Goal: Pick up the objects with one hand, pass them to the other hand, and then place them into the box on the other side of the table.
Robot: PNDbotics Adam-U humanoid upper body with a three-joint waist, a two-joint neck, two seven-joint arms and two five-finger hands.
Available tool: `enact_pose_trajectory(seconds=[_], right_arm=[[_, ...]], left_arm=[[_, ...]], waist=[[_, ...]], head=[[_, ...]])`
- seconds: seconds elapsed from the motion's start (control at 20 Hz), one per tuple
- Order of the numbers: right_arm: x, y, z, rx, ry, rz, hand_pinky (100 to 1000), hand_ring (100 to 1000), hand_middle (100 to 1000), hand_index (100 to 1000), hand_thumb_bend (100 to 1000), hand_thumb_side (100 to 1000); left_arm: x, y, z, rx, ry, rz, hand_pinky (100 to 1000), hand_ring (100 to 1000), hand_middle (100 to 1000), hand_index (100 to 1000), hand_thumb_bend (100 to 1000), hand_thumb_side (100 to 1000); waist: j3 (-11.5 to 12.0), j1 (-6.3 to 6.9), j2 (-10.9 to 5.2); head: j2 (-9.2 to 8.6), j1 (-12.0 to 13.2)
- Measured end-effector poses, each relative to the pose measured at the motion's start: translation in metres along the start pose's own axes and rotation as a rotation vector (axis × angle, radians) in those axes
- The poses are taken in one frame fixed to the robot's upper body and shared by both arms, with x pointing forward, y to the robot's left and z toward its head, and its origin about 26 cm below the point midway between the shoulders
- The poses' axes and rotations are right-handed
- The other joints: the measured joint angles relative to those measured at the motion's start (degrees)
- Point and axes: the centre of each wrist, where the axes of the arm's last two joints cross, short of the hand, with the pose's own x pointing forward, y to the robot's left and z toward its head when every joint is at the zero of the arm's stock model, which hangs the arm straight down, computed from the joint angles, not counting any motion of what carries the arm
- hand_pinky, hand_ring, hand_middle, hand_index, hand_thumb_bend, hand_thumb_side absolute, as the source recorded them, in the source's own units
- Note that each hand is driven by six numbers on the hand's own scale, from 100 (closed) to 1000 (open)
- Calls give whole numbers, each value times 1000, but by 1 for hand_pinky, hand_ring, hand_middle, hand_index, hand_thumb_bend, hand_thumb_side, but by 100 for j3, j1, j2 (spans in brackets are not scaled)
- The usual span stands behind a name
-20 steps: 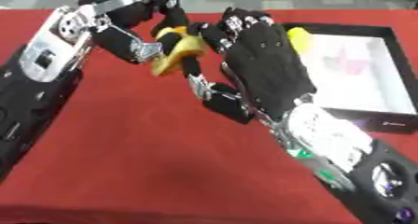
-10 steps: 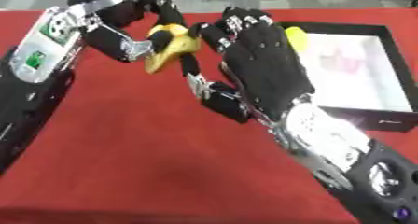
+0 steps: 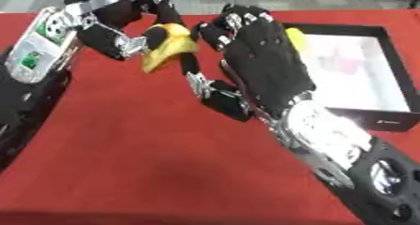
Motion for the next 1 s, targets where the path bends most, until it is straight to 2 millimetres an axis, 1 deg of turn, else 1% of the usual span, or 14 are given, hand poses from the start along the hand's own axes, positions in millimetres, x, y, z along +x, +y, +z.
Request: enact_pose_trajectory(seconds=[0.2,0.55,0.8,1.0], right_arm=[[-3,-1,0,1,0,6,468,517,196,204,100,332],[-6,-3,-2,-13,0,15,477,506,195,197,100,299],[-11,-6,-3,-20,2,29,498,490,206,193,100,237],[-18,-9,-4,-16,-2,47,518,478,217,189,100,186]], left_arm=[[-1,-1,-5,-6,-6,3,736,550,445,603,100,370],[-1,-1,-10,-7,-11,-1,741,567,460,613,100,374],[-4,2,-13,17,-12,0,753,605,504,644,100,364],[-8,7,-15,51,-16,6,761,625,530,661,100,402]], waist=[[0,-1,0],[-17,-1,0],[-30,-7,-21],[-63,-39,-56]], head=[[0,-8],[0,-37],[0,-40],[0,-46]])
